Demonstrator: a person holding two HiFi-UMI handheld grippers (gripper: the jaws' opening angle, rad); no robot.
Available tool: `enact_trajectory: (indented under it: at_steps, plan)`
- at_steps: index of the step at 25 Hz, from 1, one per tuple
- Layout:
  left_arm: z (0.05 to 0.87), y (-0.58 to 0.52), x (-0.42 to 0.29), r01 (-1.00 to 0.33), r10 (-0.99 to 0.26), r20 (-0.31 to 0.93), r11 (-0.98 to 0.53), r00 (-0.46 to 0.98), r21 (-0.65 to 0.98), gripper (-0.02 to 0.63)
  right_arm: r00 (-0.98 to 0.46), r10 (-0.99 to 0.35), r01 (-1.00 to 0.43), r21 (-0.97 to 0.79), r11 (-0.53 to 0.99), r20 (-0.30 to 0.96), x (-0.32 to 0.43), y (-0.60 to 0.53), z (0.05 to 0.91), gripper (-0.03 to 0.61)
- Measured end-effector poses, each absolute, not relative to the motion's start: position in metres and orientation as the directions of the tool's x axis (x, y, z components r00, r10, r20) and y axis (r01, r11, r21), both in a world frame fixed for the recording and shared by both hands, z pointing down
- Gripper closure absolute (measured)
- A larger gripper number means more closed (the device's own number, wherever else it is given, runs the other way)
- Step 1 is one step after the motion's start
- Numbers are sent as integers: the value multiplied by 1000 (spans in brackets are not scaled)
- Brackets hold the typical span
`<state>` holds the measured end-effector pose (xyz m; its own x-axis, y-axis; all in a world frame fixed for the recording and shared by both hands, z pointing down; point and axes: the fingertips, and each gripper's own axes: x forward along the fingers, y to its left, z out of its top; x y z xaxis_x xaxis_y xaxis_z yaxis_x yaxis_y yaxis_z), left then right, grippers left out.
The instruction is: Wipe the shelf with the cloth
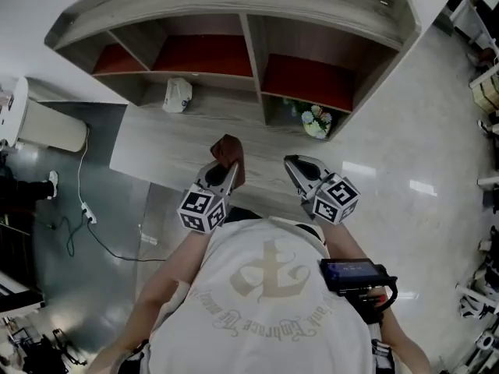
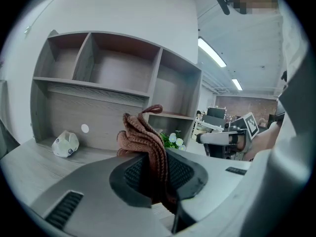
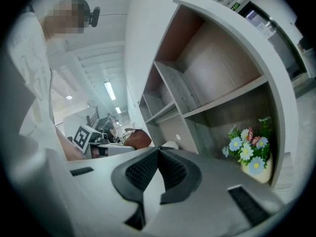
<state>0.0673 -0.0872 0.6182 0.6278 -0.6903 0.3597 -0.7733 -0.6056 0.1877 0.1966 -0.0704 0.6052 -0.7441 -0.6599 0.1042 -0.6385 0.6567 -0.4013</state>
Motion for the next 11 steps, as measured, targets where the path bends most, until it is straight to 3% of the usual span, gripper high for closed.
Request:
enact_trajectory:
  at_steps: [11]
  plan:
    - [629, -81, 52, -769, -677, 376, -605, 632, 203, 549, -743, -658, -640, -413, 648, 120, 177, -67, 616, 575]
